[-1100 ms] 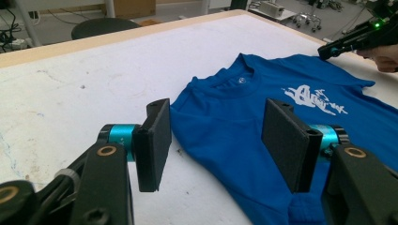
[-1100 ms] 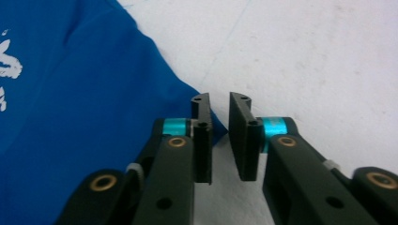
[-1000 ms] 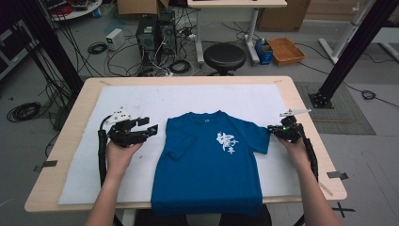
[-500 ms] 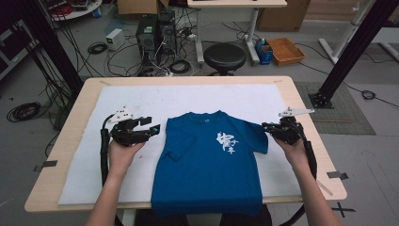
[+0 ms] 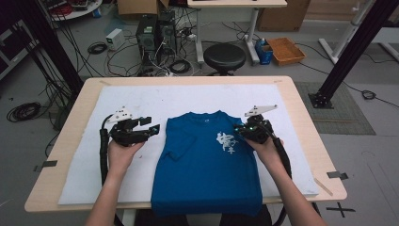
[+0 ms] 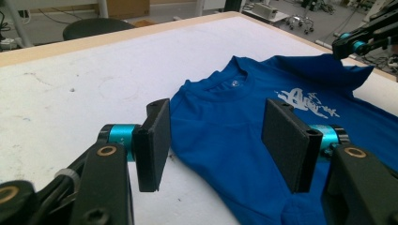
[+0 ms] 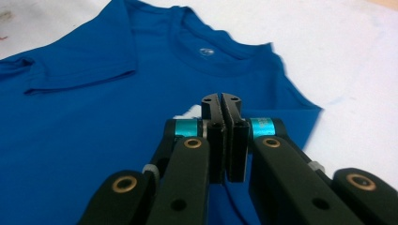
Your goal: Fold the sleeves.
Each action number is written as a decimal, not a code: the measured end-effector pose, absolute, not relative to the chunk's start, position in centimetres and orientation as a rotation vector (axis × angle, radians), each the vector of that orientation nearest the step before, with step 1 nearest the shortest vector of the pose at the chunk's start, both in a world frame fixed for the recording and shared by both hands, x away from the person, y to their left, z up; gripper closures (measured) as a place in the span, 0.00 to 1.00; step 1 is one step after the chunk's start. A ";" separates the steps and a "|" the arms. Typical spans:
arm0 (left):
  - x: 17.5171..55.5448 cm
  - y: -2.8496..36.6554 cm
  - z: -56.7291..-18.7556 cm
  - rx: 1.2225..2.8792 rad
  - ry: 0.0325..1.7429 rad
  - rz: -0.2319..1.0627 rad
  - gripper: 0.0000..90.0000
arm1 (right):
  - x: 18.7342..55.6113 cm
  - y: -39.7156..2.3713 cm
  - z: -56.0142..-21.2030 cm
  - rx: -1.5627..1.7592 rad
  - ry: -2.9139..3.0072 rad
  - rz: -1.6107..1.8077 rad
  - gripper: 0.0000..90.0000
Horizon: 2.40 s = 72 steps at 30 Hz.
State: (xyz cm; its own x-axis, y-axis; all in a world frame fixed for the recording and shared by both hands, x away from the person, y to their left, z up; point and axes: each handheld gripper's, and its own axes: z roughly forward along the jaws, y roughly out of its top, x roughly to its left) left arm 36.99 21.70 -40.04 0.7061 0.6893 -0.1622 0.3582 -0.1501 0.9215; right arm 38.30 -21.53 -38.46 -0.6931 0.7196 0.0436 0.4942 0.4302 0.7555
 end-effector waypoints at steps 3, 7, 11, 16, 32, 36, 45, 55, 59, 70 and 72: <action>37.0 21.5 -40.1 1.763 0.834 0.357 0.48 | 38.4 -20.5 -38.6 1.049 2.395 1.108 0.99; 37.0 21.3 -40.2 1.768 0.832 0.350 0.48 | 38.9 -19.8 -38.9 1.056 2.390 1.099 0.99; 37.1 21.2 -40.3 1.772 0.828 0.350 0.48 | 39.1 -19.4 -39.2 1.064 2.395 1.089 0.98; 37.0 21.0 -40.3 1.776 0.822 0.345 0.48 | 39.2 -19.5 -39.2 1.068 2.372 1.112 0.86; 36.7 20.1 -40.1 1.774 0.800 0.353 0.45 | 38.0 -27.0 -37.9 1.135 2.163 1.336 0.42; 36.6 20.2 -39.8 1.721 0.779 0.340 0.39 | 37.6 -28.5 -37.7 1.153 2.123 1.365 0.37; 36.3 20.1 -39.6 1.727 0.801 0.359 0.32 | 37.9 -30.4 -37.4 1.209 2.080 1.419 0.28; 36.1 19.8 -39.5 1.735 0.813 0.386 0.26 | 37.9 -30.7 -37.5 1.208 2.084 1.406 0.28; 36.0 19.8 -39.4 1.733 0.809 0.389 0.25 | 37.9 -30.7 -37.6 1.203 2.086 1.408 0.28; 35.8 19.8 -39.4 1.738 0.818 0.399 0.25 | 37.9 -30.6 -37.6 1.199 2.095 1.402 0.28; 35.9 19.7 -39.4 1.743 0.819 0.400 0.25 | 37.9 -30.7 -37.6 1.200 2.096 1.404 0.28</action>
State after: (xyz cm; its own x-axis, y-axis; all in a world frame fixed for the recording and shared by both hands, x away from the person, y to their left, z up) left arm 35.88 19.74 -39.39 0.7026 0.6989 -0.1341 0.3236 -0.1460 0.9349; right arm 37.89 -30.67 -37.57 -0.5822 0.7965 0.1632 0.4540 0.1520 0.8779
